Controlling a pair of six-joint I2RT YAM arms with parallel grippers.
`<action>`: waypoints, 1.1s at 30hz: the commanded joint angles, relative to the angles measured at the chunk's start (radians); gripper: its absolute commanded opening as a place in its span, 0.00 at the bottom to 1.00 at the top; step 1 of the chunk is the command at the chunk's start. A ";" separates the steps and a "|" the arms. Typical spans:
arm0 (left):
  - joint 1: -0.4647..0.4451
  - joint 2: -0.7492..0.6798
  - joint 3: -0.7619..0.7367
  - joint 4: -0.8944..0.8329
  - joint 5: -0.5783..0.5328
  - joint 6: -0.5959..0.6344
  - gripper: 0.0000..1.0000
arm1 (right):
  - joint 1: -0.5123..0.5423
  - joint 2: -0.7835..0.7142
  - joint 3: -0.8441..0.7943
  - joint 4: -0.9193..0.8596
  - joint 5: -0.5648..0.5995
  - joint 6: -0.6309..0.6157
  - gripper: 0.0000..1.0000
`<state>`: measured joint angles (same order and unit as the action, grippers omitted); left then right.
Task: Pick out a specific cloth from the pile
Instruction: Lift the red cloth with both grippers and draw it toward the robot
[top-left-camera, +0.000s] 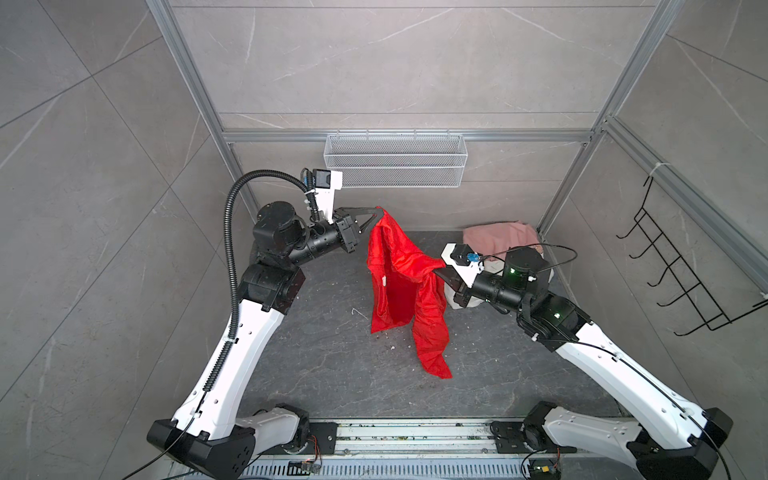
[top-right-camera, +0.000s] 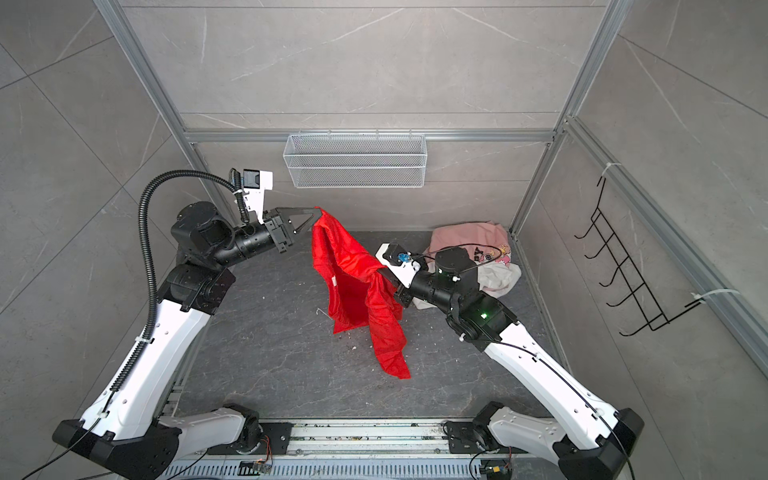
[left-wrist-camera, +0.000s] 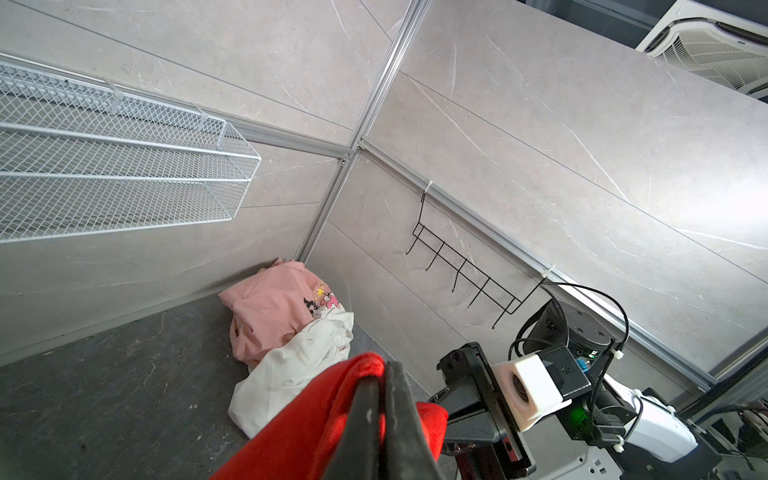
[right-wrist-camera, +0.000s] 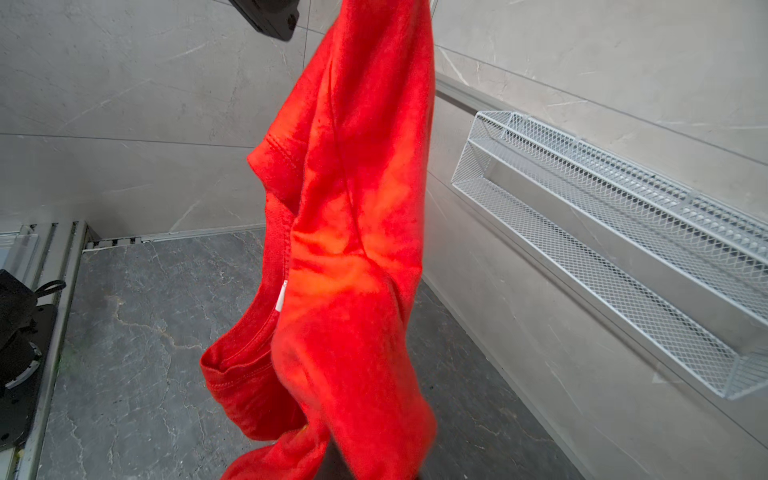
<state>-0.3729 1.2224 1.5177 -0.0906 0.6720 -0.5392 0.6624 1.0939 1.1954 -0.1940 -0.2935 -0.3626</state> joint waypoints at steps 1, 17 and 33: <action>-0.024 -0.050 -0.002 0.020 -0.033 -0.018 0.00 | 0.011 -0.057 0.021 -0.034 0.045 -0.010 0.00; -0.144 -0.088 -0.027 -0.044 -0.102 0.010 0.00 | 0.016 -0.241 -0.022 -0.175 0.135 0.034 0.00; -0.144 -0.136 -0.159 -0.131 -0.161 0.039 0.00 | 0.019 -0.232 -0.126 -0.164 0.088 0.125 0.00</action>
<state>-0.5152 1.1248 1.3510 -0.2188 0.5274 -0.5308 0.6743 0.8646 1.0866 -0.3923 -0.1764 -0.2859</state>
